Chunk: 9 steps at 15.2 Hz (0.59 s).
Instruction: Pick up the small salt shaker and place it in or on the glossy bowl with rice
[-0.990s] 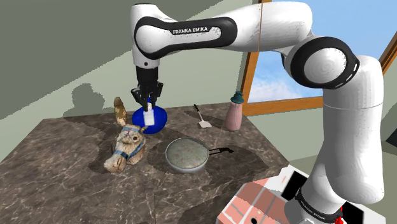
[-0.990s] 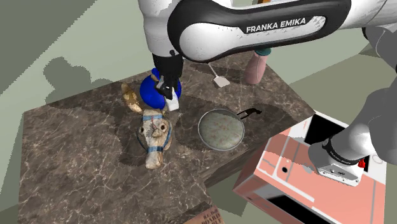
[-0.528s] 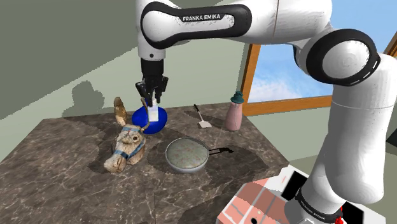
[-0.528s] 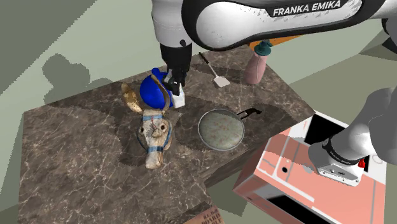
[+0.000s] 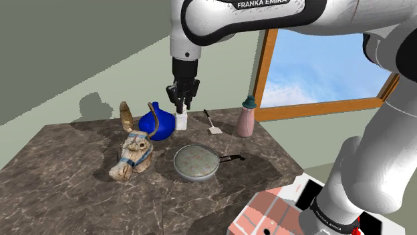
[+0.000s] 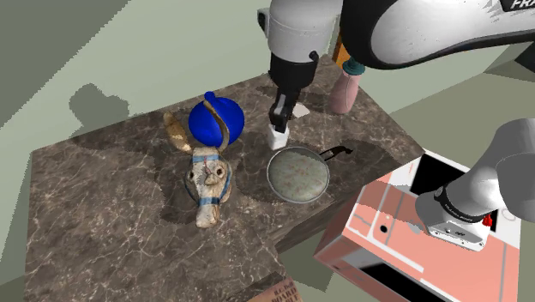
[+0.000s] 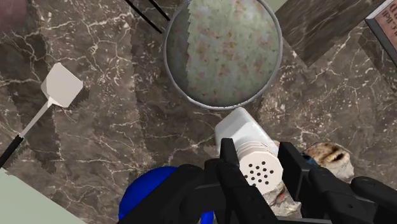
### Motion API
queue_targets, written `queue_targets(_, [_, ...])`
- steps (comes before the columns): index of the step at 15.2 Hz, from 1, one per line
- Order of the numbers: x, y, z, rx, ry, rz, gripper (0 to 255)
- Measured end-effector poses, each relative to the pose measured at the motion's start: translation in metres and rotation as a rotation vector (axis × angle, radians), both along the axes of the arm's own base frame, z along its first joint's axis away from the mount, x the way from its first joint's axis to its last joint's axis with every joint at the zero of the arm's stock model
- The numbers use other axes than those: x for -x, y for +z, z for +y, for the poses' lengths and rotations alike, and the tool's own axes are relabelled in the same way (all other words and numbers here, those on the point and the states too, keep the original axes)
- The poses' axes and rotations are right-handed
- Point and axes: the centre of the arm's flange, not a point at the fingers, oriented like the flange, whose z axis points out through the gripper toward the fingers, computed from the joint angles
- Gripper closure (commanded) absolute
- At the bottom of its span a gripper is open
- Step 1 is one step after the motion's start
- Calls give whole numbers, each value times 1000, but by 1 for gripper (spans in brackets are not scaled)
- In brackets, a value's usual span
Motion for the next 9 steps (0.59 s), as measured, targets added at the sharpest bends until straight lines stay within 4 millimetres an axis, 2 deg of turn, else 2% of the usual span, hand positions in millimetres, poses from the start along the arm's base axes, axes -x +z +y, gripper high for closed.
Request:
queue_targets(4, [50,10,-14,0,0,0,255])
queue_targets(6, [60,6,-17,0,0,0,255])
queue_targets(9, [61,-8,-18,0,-1,1,255])
